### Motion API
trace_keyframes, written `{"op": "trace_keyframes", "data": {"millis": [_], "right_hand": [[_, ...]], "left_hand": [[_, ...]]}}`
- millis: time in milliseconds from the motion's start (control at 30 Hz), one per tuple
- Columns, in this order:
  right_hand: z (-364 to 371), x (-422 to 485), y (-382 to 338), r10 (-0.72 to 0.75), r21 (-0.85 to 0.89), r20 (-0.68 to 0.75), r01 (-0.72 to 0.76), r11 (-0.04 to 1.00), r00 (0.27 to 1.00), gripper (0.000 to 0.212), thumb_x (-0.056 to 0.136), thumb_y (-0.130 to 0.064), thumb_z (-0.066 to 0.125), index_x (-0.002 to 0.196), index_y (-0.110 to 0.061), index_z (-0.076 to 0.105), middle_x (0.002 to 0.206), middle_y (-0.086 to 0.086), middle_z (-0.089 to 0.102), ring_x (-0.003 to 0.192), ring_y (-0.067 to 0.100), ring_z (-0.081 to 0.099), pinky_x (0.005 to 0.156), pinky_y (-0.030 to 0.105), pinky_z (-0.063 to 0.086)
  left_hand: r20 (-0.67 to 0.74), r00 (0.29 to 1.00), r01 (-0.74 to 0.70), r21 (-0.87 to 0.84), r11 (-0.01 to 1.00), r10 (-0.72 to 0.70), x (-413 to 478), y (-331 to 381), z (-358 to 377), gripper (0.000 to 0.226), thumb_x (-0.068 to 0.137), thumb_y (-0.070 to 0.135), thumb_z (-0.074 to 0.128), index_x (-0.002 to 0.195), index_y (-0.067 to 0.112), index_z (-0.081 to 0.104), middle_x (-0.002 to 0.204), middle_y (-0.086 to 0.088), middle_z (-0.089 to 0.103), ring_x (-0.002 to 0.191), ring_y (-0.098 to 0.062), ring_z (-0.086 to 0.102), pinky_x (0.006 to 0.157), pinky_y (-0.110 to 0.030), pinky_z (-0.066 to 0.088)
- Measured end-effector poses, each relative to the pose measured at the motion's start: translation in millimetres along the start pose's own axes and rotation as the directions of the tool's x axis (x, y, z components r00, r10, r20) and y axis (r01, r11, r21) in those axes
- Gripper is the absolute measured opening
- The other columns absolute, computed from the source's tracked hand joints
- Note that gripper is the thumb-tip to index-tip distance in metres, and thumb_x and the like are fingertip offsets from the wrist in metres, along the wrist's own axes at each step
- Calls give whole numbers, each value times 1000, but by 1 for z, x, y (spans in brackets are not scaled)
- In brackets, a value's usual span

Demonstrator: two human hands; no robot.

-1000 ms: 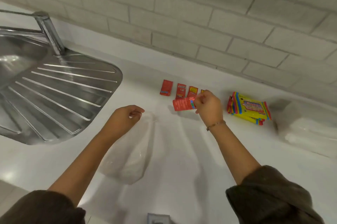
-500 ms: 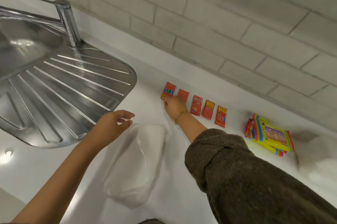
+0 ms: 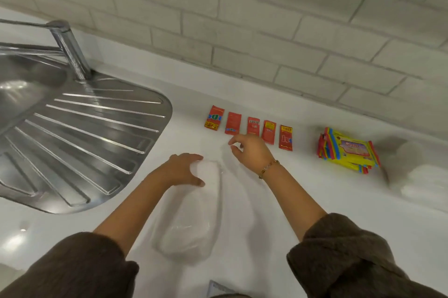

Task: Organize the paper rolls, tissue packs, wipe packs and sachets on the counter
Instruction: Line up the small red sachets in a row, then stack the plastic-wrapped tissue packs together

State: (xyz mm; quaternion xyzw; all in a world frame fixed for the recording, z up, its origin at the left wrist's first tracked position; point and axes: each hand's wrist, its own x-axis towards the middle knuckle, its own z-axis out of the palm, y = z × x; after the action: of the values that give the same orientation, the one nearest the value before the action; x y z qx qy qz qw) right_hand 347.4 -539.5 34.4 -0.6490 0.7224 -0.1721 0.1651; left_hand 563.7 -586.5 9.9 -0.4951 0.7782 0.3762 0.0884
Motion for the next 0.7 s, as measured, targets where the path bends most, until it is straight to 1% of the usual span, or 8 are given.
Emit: {"op": "trace_keyframes", "data": {"millis": [100, 200, 300, 367, 433, 533, 633, 700], "right_hand": [[-12, -29, 9, 95, 26, 14, -95, 995, 995, 21, 90, -22, 53, 106, -20, 67, 110, 2, 69, 96, 21, 61, 96, 40, 45], [-28, -62, 18, 161, 44, -6, -160, 986, 987, 21, 91, -23, 52, 105, -21, 67, 114, -2, 68, 96, 20, 62, 100, 41, 42], [-48, -90, 30, 224, 81, -63, -219, 972, 973, 20, 90, -22, 54, 104, -20, 68, 114, -3, 68, 94, 19, 63, 99, 39, 43], [-63, -110, 39, 269, 126, -126, -253, 959, 955, 19, 90, -21, 55, 103, -19, 69, 111, -2, 69, 92, 19, 63, 95, 36, 47], [-77, -129, 46, 305, 168, -176, -277, 946, 936, 18, 89, -20, 56, 102, -17, 69, 110, -1, 69, 91, 19, 63, 89, 33, 50], [-101, -166, 60, 342, 182, -231, -305, 935, 911, 16, 89, -19, 57, 99, -16, 69, 105, -2, 70, 89, 19, 63, 90, 35, 49], [-125, -222, 84, 398, 176, -286, -361, 916, 871, 16, 89, -21, 56, 99, -18, 69, 105, -5, 71, 89, 19, 64, 96, 40, 45], [-138, -262, 100, 442, 191, -320, -399, 897, 838, 16, 89, -21, 56, 100, -18, 69, 105, -5, 71, 90, 19, 64, 97, 42, 44]], "left_hand": [[20, 1000, -17, 110, 994, 15, 4, 17, -3, 91, 62, 45, 80, 139, 24, 37, 146, 1, 40, 135, -23, 35, 110, -37, 32], [45, 999, -34, 250, 968, 23, 3, 47, -7, 85, 62, 44, 81, 134, 17, 43, 138, -2, 46, 125, -24, 46, 95, -32, 41], [31, 996, -89, 292, 952, 84, -7, 80, -14, 73, 60, 44, 81, 123, 20, 53, 125, 0, 55, 107, -20, 53, 82, -27, 42], [2, 990, -135, 260, 956, 139, -16, 104, -18, 69, 58, 44, 82, 118, 22, 56, 123, 2, 56, 99, -17, 53, 79, -26, 42], [-29, 985, -160, 197, 967, 169, -26, 124, -20, 78, 56, 46, 83, 125, 23, 53, 128, 3, 54, 107, -18, 53, 80, -26, 41], [-92, 967, -223, 132, 966, 236, -42, 156, -10, 88, 53, 51, 83, 130, 22, 50, 131, 0, 53, 114, -21, 52, 81, -27, 41], [-147, 944, -300, -4, 954, 296, -63, 198, 20, 84, 53, 47, 85, 127, 21, 54, 122, -3, 60, 101, -19, 55, 81, -31, 45], [-181, 930, -343, -120, 932, 320, -77, 223, 45, 74, 54, 41, 86, 119, 18, 59, 110, -1, 64, 92, -17, 56, 76, -30, 45]]}}
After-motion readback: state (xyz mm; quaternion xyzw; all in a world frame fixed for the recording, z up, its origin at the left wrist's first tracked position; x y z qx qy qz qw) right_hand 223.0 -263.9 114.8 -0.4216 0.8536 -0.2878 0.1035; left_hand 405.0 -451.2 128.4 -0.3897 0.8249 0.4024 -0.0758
